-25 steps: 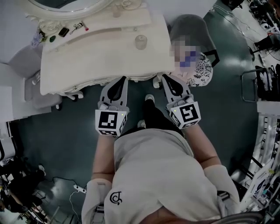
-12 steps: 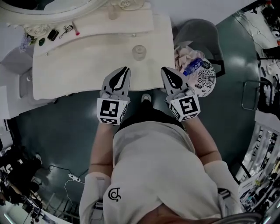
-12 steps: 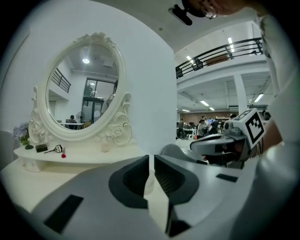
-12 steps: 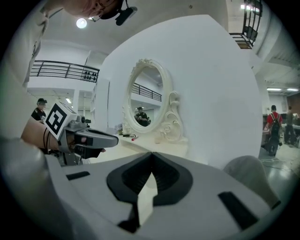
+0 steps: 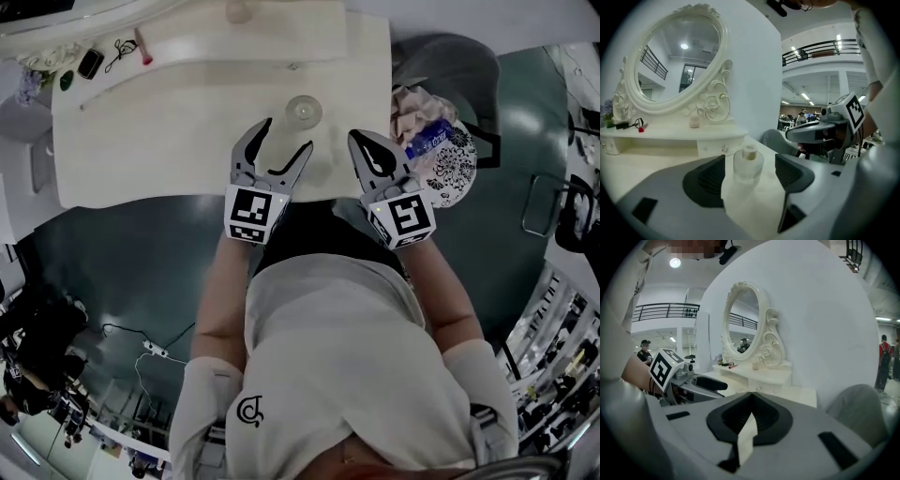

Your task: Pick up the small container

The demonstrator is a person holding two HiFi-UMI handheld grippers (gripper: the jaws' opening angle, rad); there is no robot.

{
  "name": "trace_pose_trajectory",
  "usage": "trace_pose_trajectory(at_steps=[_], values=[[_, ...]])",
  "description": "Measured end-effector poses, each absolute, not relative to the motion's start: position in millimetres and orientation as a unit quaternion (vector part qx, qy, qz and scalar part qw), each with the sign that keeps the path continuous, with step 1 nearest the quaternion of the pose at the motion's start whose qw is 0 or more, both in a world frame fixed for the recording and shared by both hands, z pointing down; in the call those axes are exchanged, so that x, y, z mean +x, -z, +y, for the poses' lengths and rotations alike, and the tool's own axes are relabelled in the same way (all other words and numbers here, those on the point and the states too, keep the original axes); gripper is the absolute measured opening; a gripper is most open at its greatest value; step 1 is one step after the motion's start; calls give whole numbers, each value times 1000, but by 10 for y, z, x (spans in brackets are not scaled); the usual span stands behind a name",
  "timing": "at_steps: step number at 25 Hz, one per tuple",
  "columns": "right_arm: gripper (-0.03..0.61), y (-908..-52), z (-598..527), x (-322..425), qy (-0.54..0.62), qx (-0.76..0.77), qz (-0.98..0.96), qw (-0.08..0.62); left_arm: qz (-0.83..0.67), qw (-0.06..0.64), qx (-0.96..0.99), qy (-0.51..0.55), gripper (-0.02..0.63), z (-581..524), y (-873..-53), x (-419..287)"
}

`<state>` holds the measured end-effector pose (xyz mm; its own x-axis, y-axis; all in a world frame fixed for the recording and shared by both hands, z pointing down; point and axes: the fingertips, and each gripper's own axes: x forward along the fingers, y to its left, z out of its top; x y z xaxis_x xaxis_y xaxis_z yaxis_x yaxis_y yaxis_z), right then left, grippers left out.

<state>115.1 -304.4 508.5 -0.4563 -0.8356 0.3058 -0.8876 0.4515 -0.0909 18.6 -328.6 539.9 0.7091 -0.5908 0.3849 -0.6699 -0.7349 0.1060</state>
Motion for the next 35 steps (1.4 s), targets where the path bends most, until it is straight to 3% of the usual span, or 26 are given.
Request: trace_pose_trajectory(at_steps=[5, 10, 19, 22, 25, 35], values=[[8, -5286, -3197, 1208, -136, 508, -843, 114, -333, 119, 916, -192, 398, -3455, -5699, 367], [7, -5364, -3383, 1307, -142, 514, -839, 112, -327, 114, 916, -203, 413, -3622, -5835, 501], [8, -5524, -3411, 1433, -163, 523, -829, 116, -308, 72, 911, -265, 411, -3717, -6079, 702], [7, -5538, -3415, 1489, -169, 528, -824, 118, -301, 88, 912, -264, 407, -3745, -6115, 730], [6, -5522, -3419, 1537, -171, 533, -820, 117, -296, 88, 914, -263, 354, -3747, -6113, 747], [6, -5365, -3357, 1571, -163, 542, -817, 110, -309, 105, 906, -270, 353, -3734, -6068, 740]])
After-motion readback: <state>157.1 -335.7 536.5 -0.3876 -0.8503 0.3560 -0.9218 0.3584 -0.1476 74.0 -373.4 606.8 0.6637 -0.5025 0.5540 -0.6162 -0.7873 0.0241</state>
